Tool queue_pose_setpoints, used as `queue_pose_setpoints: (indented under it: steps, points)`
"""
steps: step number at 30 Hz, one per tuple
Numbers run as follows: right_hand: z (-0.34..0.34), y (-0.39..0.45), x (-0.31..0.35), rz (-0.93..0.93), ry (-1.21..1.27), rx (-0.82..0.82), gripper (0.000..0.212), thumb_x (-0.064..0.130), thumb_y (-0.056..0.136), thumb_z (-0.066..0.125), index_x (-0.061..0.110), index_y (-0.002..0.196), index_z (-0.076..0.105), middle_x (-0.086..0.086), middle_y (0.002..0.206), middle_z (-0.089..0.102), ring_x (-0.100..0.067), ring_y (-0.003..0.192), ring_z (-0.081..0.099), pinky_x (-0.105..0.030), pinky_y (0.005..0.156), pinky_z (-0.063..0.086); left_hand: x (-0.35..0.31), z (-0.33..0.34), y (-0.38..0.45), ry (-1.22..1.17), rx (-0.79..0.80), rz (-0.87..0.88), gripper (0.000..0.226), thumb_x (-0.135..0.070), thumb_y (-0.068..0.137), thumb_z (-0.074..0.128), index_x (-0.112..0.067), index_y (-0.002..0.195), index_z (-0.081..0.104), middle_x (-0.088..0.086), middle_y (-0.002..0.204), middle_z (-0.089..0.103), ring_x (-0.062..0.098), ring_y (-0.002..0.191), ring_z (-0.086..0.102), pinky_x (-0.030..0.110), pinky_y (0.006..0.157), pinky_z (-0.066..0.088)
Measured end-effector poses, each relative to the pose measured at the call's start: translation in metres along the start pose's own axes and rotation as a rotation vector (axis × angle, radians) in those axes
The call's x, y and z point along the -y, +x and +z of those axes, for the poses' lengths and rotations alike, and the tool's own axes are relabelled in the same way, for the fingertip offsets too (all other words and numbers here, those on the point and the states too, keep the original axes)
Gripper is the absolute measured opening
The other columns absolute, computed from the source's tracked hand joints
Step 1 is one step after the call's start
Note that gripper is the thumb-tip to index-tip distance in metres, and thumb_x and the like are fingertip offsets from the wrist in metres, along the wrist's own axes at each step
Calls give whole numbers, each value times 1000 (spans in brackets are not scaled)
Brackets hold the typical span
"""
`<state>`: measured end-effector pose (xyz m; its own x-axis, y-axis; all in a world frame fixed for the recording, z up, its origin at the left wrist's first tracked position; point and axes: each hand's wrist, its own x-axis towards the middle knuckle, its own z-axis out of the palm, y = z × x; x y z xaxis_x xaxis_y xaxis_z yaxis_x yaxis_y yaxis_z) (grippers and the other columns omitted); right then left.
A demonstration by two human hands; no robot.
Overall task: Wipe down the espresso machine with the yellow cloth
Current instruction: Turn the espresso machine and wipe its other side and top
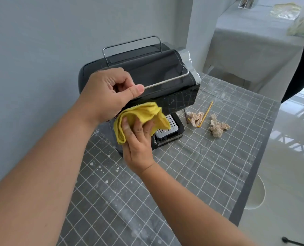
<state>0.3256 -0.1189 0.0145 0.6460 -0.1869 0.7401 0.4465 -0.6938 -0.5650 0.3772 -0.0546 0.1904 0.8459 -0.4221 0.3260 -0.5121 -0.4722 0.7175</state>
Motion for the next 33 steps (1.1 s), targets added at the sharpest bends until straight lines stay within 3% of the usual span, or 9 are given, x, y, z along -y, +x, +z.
queue_pose_setpoints:
  steps: [3,6,8,10,15,17,21,26,33]
  points:
    - [-16,14,-27,-62,-102,-13,60,20,99,37,38,148,9,21,157,-1,-23,147,1,-52,118,4,2,0,1,-27,11,-8,29,-27,84,72,-10,66,58,-2,57,52,4,50,42,16,47,37]
    - [-46,40,-47,308,80,-244,61,30,102,31,29,151,-4,-1,159,-10,-19,146,-11,-35,119,-8,2,0,1,-14,18,5,29,-26,84,72,-9,66,57,7,59,53,4,50,40,14,50,35]
    - [-48,45,-40,452,211,-330,59,35,102,26,16,150,-2,-22,157,-7,-33,145,-11,-40,119,-8,1,0,0,-8,19,26,30,-26,85,72,-7,66,57,11,61,53,5,51,40,14,51,35]
    - [-31,35,-17,456,252,-204,62,38,101,25,28,149,-14,-5,157,-22,-31,144,-20,-47,117,-12,3,1,1,-33,4,26,30,-24,84,72,-5,66,57,3,58,52,4,50,40,13,50,34]
    - [-14,7,-18,26,58,2,51,30,102,27,40,148,9,10,158,8,-32,145,2,-49,118,4,6,0,1,-66,7,15,27,-23,84,73,-11,65,58,-11,53,51,2,46,41,9,46,32]
    - [-31,27,-33,246,144,-149,53,35,102,25,39,149,3,18,158,-5,-17,147,-5,-47,119,-1,4,0,1,-68,14,20,27,-23,84,73,-11,65,58,-8,54,51,3,48,41,9,49,32]
    - [-30,38,-17,578,382,-387,59,29,101,30,24,151,0,-5,161,-8,-23,148,-8,-47,120,-4,2,1,0,-27,11,36,29,-26,84,72,-7,66,59,2,58,54,4,51,40,13,50,34]
    - [-1,-16,9,189,107,0,56,33,103,23,39,150,-7,15,157,-20,-26,145,-19,-46,117,-10,5,1,2,-44,7,26,28,-25,84,73,-12,64,58,-12,54,52,3,47,42,10,47,33]
    - [-42,69,-22,440,192,-420,64,42,102,18,3,150,1,-17,158,-8,-36,146,-9,-54,117,-7,2,2,1,-47,-1,25,28,-24,84,73,-10,64,58,-12,52,50,4,48,41,11,47,34]
